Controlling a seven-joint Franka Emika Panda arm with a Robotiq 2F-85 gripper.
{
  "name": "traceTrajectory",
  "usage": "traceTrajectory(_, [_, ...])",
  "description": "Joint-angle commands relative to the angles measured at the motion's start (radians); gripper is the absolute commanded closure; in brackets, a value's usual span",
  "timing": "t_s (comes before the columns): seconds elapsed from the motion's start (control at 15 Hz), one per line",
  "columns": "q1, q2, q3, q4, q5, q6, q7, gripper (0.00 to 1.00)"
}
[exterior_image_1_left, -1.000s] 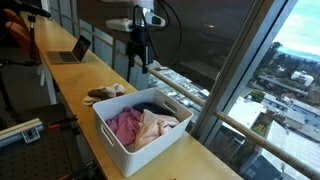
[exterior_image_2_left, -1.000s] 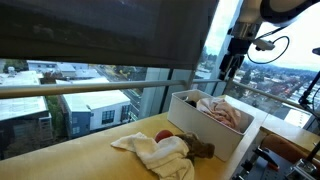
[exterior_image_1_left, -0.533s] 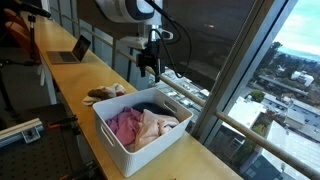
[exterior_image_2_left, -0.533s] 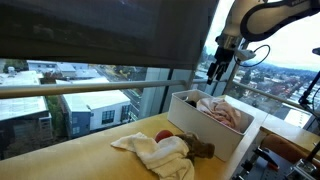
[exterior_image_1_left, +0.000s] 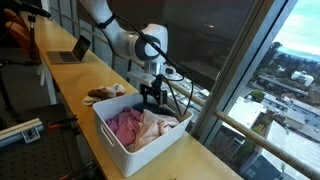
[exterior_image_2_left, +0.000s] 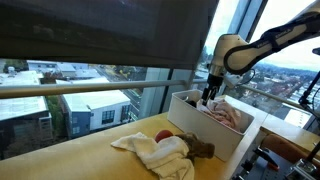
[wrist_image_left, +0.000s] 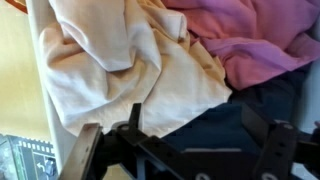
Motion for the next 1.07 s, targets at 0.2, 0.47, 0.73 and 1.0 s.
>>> traceTrajectory(0.2, [-0.094,0.165,0.016,0.102,0.139,0.019,-0.187,0.00])
traceTrajectory(0.47, [-0.145,0.269,0.032,0.121,0.212,-0.003,-0.269,0.00])
traceTrajectory(0.73, [-0.139,0.307,0.051,0.090,0.218,-0.011,-0.305,0.00])
traceTrajectory(1.0, [-0.113,0.269,0.054,0.062,0.196,-0.015,-0.313,0.32])
